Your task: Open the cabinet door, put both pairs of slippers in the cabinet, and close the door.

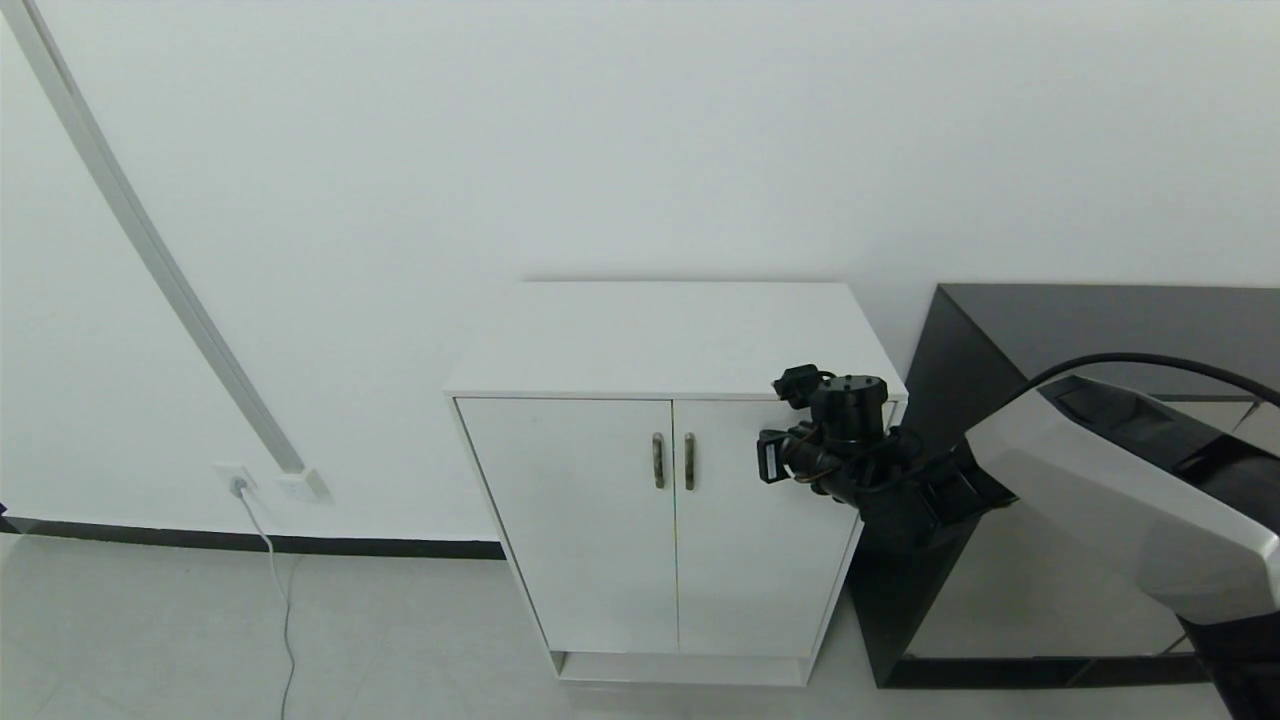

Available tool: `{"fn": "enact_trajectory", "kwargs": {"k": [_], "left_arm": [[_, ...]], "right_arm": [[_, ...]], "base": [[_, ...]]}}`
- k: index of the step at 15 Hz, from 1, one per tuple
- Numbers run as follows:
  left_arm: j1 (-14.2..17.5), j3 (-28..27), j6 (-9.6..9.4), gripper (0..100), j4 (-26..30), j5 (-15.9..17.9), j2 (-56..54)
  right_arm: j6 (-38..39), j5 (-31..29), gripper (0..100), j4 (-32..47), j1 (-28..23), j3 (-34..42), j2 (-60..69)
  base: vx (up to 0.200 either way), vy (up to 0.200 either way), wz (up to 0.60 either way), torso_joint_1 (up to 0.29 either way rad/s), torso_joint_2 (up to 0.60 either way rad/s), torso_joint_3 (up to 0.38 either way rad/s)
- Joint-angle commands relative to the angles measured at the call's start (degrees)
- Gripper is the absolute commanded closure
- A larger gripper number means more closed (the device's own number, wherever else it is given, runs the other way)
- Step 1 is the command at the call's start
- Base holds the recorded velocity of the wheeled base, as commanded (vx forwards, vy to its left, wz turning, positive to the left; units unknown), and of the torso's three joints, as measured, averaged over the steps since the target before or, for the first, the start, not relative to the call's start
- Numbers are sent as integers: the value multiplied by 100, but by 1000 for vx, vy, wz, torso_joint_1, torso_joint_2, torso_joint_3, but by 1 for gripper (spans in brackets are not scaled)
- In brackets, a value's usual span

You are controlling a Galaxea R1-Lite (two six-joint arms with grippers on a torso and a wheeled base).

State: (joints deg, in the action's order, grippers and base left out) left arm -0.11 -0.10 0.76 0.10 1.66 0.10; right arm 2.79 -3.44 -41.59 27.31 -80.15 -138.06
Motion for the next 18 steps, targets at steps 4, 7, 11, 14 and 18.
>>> {"fn": "enact_trajectory", "kwargs": {"k": [4,7,11,14,18], "left_arm": [[2,1,4,100,-1,1,-1],[2,1,4,100,-1,1,-1],[2,1,4,100,-1,10,-1],[2,1,4,100,-1,10,-1],[2,1,4,100,-1,10,-1]], "right_arm": [[2,1,100,-7,-15,8,-55],[2,-8,100,2,-15,8,-63],[2,1,100,2,-15,-18,-107],[2,-8,100,2,-15,-71,-125],[2,-8,100,2,-15,-79,-125]], "base": [[0,0,0,0,0,0],[0,0,0,0,0,0],[0,0,0,0,0,0],[0,0,0,0,0,0],[0,0,0,0,0,0]]}}
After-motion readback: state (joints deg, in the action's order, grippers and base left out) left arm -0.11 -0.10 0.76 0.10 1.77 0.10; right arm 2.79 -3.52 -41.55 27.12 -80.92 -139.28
